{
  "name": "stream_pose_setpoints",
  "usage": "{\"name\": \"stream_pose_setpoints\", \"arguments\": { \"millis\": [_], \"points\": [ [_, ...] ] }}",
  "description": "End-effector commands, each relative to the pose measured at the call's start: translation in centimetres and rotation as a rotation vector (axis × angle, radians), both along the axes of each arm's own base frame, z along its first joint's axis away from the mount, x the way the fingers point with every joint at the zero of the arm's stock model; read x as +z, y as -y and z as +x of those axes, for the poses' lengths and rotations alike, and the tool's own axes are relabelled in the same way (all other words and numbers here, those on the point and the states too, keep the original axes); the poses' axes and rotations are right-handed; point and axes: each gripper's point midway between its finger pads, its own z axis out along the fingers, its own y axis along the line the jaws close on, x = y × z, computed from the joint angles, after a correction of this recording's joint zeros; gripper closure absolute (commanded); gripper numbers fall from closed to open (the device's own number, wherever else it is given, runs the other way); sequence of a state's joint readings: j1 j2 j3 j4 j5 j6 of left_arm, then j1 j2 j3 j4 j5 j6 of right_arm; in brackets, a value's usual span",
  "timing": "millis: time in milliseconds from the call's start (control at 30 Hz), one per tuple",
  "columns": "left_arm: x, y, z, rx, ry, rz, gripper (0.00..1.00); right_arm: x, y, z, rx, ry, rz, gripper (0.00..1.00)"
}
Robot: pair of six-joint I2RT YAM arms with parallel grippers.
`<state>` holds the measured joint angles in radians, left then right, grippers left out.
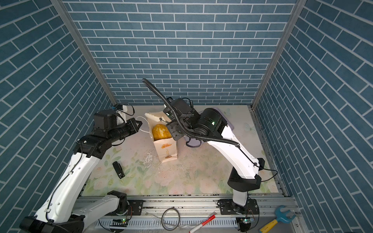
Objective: Place the fake bread into the paper bag
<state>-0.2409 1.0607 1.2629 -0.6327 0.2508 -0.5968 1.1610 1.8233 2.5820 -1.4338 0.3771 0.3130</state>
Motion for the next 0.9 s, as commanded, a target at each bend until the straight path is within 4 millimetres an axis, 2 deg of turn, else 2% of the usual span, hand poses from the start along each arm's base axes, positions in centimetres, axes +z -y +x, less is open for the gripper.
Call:
{"name": "stream_pose_setpoints", "arguments": {
  "millis": [0,133,233,333,400,467,500,600,700,867],
  "points": [
    [1.2,-0.1,0.0,-0.002,0.032,0.02,1.0,2.6,0.9,1.8,-0.045,0.092,0.047,0.48],
    [1.5,-0.8,-0.1,0.014,0.04,0.065,1.0,5.3,4.0,4.3,-0.14,0.133,0.137,0.5],
    [1.8,-1.2,-0.1,0.02,0.043,0.102,0.97,5.5,7.5,6.5,-0.25,0.141,0.132,0.5],
    [2.7,-2.5,-0.2,0.057,0.049,0.163,0.71,4.0,11.8,8.6,-0.383,0.125,0.072,0.5],
    [3.7,-4.2,-0.3,0.108,0.061,0.202,0.53,2.1,15.0,9.8,-0.479,0.082,0.033,0.5],
    [4.9,-5.7,-0.4,0.142,0.083,0.213,0.42,0.2,18.4,10.4,-0.577,0.043,-0.002,0.5],
    [5.3,-6.5,-0.4,0.16,0.09,0.219,0.39,-0.5,19.7,10.6,-0.619,0.033,-0.016,0.5],
    [5.5,-8.9,-0.2,0.208,0.087,0.23,0.35,-3.9,24.2,10.6,-0.754,-0.035,-0.047,0.51],
    [4.6,-10.8,0.3,0.245,0.063,0.231,0.35,-8.8,28.0,10.1,-0.881,-0.155,-0.026,0.5],
    [3.0,-11.9,0.8,0.272,0.045,0.275,0.34,-19.9,32.7,7.7,-1.072,-0.371,-0.098,0.51]
  ]
}}
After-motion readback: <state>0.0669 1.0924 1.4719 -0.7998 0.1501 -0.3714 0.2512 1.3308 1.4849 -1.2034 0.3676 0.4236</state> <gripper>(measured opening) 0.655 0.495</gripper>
